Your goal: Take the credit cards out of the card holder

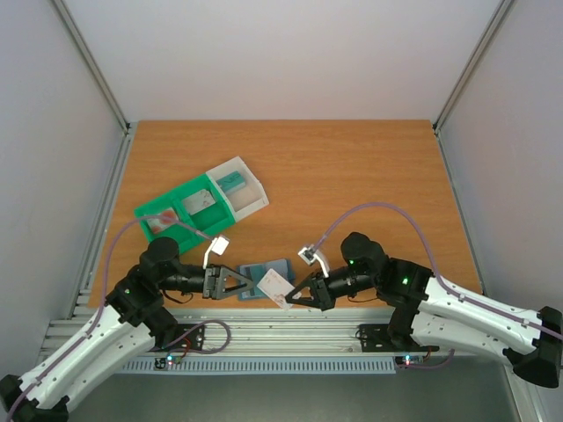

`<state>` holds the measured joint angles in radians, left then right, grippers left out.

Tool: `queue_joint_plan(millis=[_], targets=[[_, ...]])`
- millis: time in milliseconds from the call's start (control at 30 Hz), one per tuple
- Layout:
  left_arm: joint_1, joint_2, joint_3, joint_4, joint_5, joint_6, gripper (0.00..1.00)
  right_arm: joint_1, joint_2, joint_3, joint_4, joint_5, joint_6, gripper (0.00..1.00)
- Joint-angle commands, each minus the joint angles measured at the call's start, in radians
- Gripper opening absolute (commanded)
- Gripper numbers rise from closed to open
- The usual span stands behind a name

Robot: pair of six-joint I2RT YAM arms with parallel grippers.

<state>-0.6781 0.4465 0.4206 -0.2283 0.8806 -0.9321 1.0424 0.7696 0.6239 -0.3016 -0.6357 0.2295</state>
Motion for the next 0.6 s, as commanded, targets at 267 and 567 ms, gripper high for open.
queue_joint_plan(millis=[267,567], targets=[[0.000,0.021,-0.008,0.009,0.134,0.028,0.32,-0.003,0.088,0.025,0.109,-0.154,0.034,0.01],[0.001,0.036,-0.008,-0.015,0.127,0.041,0.25,-0.004,0.103,0.022,0.135,-0.162,0.057,0.01]])
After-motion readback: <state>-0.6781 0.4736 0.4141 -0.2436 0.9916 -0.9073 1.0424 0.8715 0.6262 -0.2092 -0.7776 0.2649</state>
